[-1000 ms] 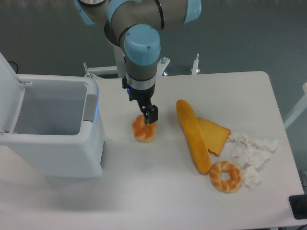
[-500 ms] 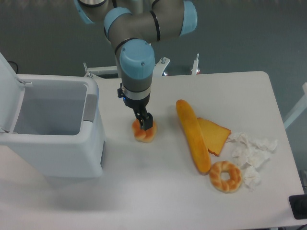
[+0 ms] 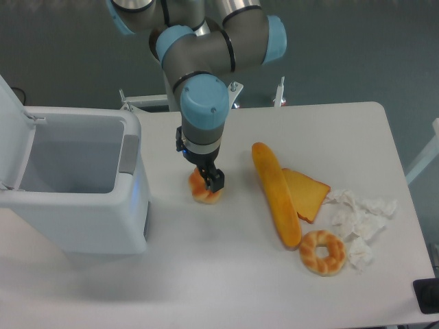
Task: Pick up the round bread
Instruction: 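Lower the gripper fingers around the round roll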
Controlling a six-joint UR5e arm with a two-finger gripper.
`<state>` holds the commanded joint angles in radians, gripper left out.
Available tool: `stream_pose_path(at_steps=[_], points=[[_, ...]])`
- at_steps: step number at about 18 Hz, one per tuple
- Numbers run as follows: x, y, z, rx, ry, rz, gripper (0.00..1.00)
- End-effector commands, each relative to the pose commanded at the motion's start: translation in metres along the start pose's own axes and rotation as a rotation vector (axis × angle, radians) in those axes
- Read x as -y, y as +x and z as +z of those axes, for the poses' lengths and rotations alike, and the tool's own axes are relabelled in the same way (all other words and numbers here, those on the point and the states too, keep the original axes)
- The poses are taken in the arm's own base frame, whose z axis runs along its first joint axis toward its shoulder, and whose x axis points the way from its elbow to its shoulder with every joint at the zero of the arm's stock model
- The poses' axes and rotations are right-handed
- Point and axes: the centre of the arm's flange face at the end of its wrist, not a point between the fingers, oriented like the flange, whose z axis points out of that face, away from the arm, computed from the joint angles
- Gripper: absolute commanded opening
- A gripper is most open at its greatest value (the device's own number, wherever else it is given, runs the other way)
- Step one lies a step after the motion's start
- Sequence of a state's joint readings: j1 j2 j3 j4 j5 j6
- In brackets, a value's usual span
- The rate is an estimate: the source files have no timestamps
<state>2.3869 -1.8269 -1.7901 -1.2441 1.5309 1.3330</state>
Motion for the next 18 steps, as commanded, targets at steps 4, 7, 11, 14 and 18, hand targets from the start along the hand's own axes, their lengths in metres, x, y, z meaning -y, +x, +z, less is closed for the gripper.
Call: stream_pose_path(at_steps=[4,7,11,14,18], points=[[-0.002,0.001,0.014,-0.02,-0.037,0.007,1.0],[-0.003,-0.003,0.028,-0.041,-0.064,0.008,1.0],[-0.004,-0.005,0.036,-0.055,-0.078,-0.002,1.0],[-0.006,-0.008,0.046,-0.074,-0.082,-0.027,1.0],[-0.009,-0.013,0.041,-0.062,-0.073,-0.053,1.0]])
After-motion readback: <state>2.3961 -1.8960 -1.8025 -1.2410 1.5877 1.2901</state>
